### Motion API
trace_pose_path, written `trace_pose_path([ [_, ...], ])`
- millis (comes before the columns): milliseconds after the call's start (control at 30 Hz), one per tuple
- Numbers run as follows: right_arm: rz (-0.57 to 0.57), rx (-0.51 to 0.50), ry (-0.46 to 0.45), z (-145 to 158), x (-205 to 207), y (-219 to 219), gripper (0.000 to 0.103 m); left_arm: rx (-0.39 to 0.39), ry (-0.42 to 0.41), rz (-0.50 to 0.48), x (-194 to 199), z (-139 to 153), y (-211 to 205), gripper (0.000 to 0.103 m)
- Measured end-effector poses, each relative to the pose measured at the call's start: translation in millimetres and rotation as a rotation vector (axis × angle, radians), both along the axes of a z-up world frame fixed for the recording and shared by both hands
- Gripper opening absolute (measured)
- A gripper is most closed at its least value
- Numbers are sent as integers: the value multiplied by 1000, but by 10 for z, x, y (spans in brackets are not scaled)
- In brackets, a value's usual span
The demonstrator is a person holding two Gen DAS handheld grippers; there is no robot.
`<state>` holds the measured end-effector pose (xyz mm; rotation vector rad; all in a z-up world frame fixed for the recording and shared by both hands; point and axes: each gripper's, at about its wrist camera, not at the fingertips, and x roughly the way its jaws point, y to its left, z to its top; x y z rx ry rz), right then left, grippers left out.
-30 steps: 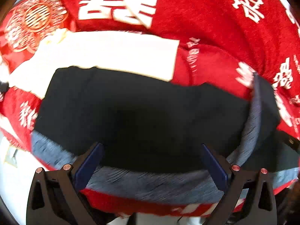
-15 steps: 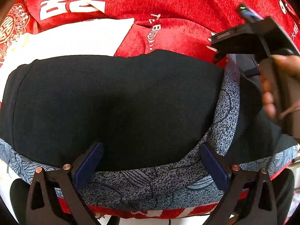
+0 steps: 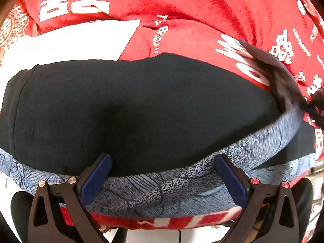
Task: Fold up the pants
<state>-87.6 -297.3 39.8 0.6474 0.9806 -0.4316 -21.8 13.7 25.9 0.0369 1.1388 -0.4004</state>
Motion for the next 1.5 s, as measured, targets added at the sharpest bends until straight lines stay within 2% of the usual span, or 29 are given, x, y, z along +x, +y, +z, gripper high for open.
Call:
trace_pose_path([
  [133,-39,14,-3,-17,-693,-96,12,-6,-37,-70,-115,117,-137,103],
  [200,-32,22,47,-164,-963,-80,12,-12,-41,-123,-153,130,-271,103],
  [300,-26,36,125,-420,-1128,-99,13,-1,-22,-174,-182,70,-446,103],
  [333,-35,38,169,-511,-1170,-109,15,15,-3,-185,-186,12,-498,103],
  [400,-37,54,154,-519,-1216,-122,18,44,29,-189,-193,-93,-547,103],
  [433,-32,26,163,-475,-1209,-112,28,46,21,-188,-212,-106,-539,103],
  [467,-17,-29,174,-407,-1185,-80,45,46,13,-189,-228,-96,-534,103],
  [500,3,-87,173,-328,-1160,-36,56,49,12,-191,-233,-88,-529,103],
  [533,29,-164,158,-213,-1128,35,79,49,16,-190,-228,-89,-521,103],
  [567,51,-231,139,-113,-1101,103,88,49,19,-185,-227,-90,-512,103],
  [633,107,-392,101,97,-1009,287,88,38,27,-176,-209,-101,-481,103],
  [767,229,-619,87,342,-626,696,88,41,16,-175,-234,-112,-478,103],
  [867,323,-798,139,381,-133,977,91,38,15,-172,-228,-124,-489,103],
  [933,365,-955,240,285,300,1109,92,37,16,-170,-228,-127,-487,103],
  [967,374,-1039,326,175,526,1137,93,37,16,-169,-238,-122,-479,103],
  [1000,380,-1081,393,82,676,1111,93,38,16,-169,-237,-122,-480,103],
  [1067,426,-1159,599,-244,1011,1028,93,37,21,-168,-233,-121,-480,103],
  [1100,450,-1181,657,-385,1101,973,93,36,21,-168,-228,-121,-479,103],
  [1133,469,-1190,691,-505,1168,903,93,34,21,-169,-227,-118,-476,103],
  [1167,467,-1161,673,-522,1190,816,83,34,23,-170,-224,-120,-465,103],
  [1200,453,-1108,640,-469,1177,731,63,31,23,-169,-224,-121,-459,103],
  [1233,413,-1041,639,-406,1150,584,4,29,23,-170,-222,-122,-452,103],
  [1300,349,-932,560,-232,1007,347,6,28,26,-171,-213,-119,-447,103],
  [1400,236,-798,400,53,532,-18,6,18,30,-167,-206,-104,-431,103],
  [1500,53,-532,216,209,-227,-407,8,7,47,-154,-191,-79,-408,103],
])
